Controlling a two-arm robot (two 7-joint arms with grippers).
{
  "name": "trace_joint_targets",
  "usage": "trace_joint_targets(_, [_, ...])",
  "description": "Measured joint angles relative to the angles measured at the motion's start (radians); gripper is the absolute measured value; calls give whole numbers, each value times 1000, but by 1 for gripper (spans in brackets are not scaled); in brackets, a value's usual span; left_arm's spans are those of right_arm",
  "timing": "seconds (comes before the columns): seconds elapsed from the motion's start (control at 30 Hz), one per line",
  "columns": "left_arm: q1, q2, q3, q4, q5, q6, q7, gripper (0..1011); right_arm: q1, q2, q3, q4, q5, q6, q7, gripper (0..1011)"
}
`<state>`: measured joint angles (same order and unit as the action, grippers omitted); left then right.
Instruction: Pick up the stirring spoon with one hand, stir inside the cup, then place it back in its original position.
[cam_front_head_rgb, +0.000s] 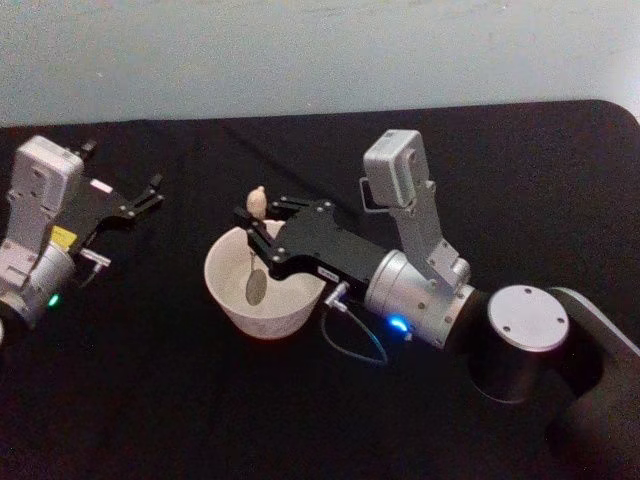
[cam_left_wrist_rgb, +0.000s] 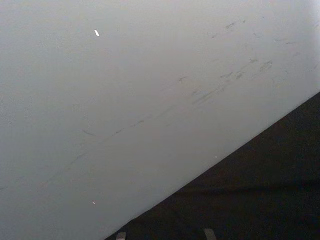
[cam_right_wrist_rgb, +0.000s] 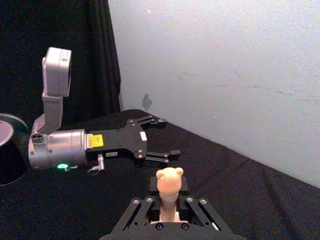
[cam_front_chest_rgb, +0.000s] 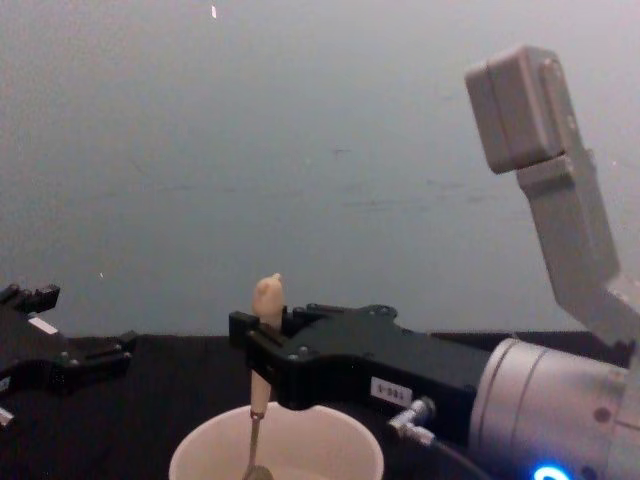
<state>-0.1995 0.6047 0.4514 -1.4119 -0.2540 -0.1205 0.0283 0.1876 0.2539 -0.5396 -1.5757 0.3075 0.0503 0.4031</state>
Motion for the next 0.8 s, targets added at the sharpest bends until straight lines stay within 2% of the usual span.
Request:
trace_joint_targets(0.4, [0,0,0,0,0,0,0,1001,41,-41,2,61,-21,-12,-20,188])
trace_joint_targets(0.8, [0,0,0,0,0,0,0,1001,49,-44,25,78,-32,-12,-32,188])
